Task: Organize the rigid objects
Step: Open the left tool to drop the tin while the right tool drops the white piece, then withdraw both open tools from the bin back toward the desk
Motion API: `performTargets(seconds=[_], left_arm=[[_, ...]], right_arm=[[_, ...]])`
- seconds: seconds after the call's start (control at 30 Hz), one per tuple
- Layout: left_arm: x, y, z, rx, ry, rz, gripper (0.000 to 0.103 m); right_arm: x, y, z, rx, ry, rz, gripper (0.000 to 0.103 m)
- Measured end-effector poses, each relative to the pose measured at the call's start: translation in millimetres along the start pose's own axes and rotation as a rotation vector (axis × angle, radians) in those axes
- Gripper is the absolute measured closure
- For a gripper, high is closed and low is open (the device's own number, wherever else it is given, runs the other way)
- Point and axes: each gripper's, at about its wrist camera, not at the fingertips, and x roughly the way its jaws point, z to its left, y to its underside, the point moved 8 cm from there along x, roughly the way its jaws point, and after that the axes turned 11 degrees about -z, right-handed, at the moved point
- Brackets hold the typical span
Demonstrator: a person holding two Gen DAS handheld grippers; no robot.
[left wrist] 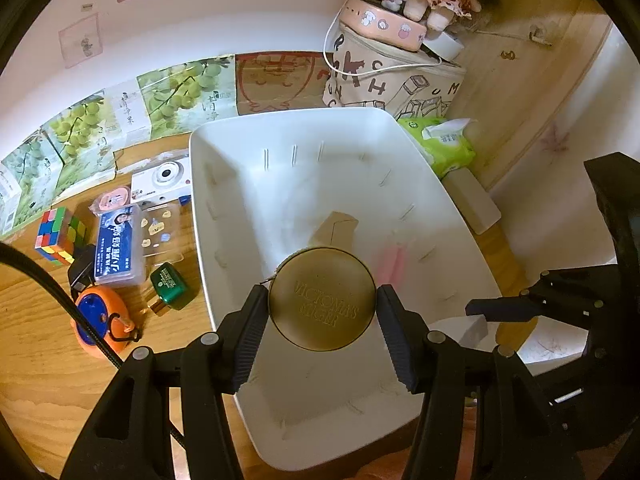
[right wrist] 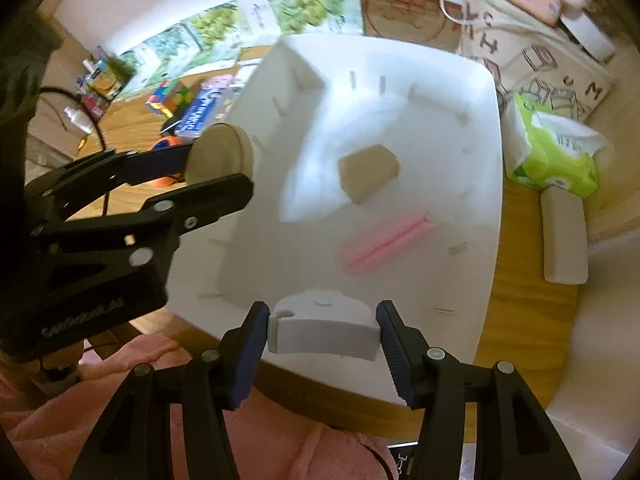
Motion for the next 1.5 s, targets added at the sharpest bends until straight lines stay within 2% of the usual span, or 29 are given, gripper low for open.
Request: performTargets(seconds=[0.17, 0.27, 0.33, 0.57, 0.77, 1.03, 1.17, 1.3, 1.5], left_arm=[[3.6, -0.6, 1.9, -0.030, 0.009, 0.001, 0.043], [1.0, -3.3, 3.7, -0.036, 0.006, -0.018, 0.030], [-3.5, -7.0, 5.2, -0.037, 0.005, -0.039, 0.023], [-20.6, -17.1, 16.2, -0.054, 0.011, -0.103, 0.023], [-42.9, -21.7, 34.1, -0.055, 0.008, -0.160, 0.022], [-78.2, -16.9, 62.9, 0.000, -0.001, -0.223, 0.019], [-92.9, -10.7, 78.7, 0.028, 0.001, -0.231, 0.019], [-102.7, -3.5, 93.8, 0.033, -0.007, -0.220, 0.019], [-117.6, 8.0, 119.0, 0.025, -0.008, -0.202, 0.019]], right_arm=[[9.3, -0.8, -12.3, 0.045, 0.001, 0.012, 0.047], [11.4, -2.3, -16.2, 0.070, -0.001, 0.005, 0.046], [10.3, -2.8, -17.3, 0.071, 0.009, 0.000, 0.040], [3.7, -7.9, -11.6, 0.060, 0.053, -0.045, 0.029], [-4.5, -14.6, -3.1, 0.065, 0.104, -0.127, 0.028], [-19.1, -24.5, 15.4, 0.206, 0.100, -0.256, 0.028], [-24.2, -25.4, 25.1, 0.281, 0.091, -0.301, 0.026], [-26.6, -23.7, 38.2, 0.315, 0.120, -0.329, 0.024], [-24.2, -23.3, 60.9, 0.364, 0.117, -0.360, 0.024]])
